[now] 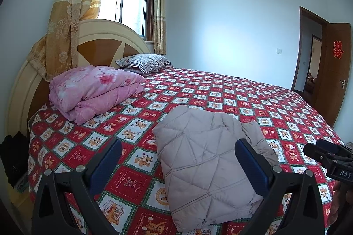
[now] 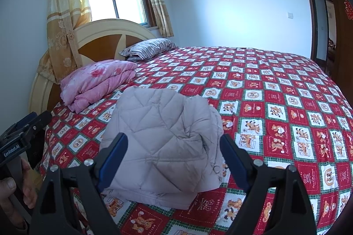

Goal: Fold large clothes

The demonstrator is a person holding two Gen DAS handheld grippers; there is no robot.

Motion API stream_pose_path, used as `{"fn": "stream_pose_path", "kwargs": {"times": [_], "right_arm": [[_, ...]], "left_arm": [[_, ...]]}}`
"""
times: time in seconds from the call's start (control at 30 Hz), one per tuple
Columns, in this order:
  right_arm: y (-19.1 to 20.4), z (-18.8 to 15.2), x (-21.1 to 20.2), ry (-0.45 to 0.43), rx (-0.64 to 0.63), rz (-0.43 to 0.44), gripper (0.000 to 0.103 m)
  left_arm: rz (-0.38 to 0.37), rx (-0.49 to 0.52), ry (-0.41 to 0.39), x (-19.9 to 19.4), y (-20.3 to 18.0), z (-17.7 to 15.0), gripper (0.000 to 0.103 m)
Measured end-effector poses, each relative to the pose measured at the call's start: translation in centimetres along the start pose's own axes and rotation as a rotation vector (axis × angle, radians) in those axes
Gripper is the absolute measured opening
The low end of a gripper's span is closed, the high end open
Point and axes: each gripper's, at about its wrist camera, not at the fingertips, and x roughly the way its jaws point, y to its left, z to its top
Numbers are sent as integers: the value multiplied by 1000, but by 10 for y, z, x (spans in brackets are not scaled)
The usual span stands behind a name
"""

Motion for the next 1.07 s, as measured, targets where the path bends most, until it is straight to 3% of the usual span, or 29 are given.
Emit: {"fn": "stream_pose_path", "kwargs": {"times": [0.4,0.8,1.07], "right_arm": [[0,0,0,0,-1,1,88],[-1,-2,1,5,-1,1,88],[-8,-5,2,17,-4,3,88]], "left_arm": [[-9,25,-7,2,-3,1,102],[-10,-17,56,15,4,-3,102],[22,78,1,8,-12,-8,102]]}}
